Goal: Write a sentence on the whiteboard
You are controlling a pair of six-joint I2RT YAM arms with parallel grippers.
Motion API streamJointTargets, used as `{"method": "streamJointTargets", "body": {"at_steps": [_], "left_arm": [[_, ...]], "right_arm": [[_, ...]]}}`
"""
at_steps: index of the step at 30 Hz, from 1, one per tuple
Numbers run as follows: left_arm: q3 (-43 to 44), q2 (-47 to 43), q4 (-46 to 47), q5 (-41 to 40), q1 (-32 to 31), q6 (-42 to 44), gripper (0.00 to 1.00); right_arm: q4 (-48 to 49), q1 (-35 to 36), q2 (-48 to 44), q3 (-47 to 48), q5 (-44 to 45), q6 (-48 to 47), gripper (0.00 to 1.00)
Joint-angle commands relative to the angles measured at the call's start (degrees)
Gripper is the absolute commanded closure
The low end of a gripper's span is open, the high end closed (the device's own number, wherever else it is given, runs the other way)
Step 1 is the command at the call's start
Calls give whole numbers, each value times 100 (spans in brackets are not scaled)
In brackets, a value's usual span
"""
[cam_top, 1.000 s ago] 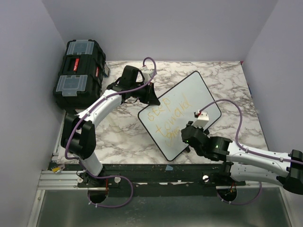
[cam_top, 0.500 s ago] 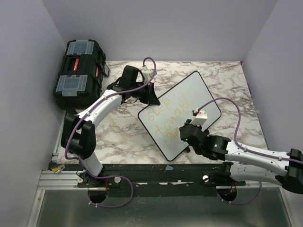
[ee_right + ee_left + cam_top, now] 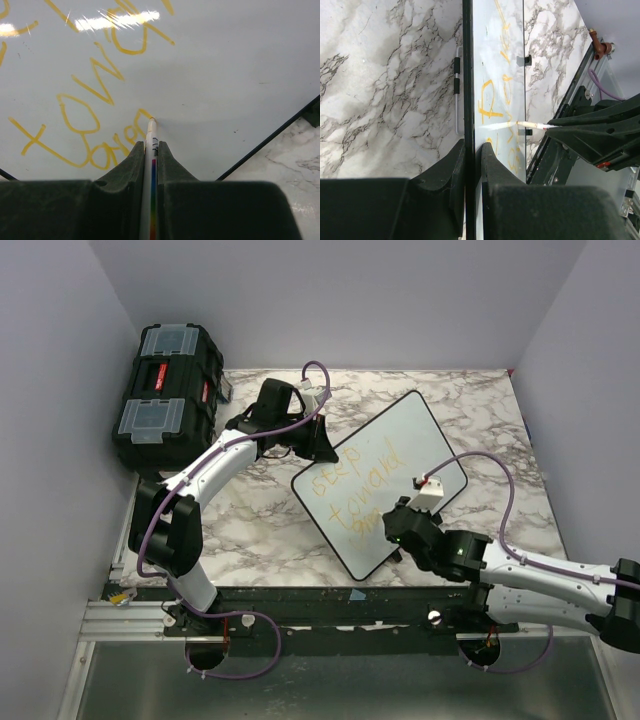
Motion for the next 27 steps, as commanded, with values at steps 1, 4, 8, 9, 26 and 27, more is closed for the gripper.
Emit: {"method": "streamJointTargets", "body": {"at_steps": [1,4,8,9,26,27], "left_arm": [[-53,-47,-152,-136,-269,603,100],[-63,-171,-148,-131,-261,600,100],[-62,-60,-153,-141,-267,609,100],[-64,-57,-156,-145,-264,609,100],[-123,-114,-160,-162,-261,635,100],[-127,-109,-168,-162,-260,635,100]], "right_arm": [[-562,-16,-56,-228,-189,322,99],[-723,-13,-127,-253,-168,438,99],[-828,-10,-202,-269,-125,528,99],[-834,-10,-207,-268,-104,530,99],[-549,-9,-394,321,461,-280,99],[-491,-9,-385,312,418,-307,99]]}}
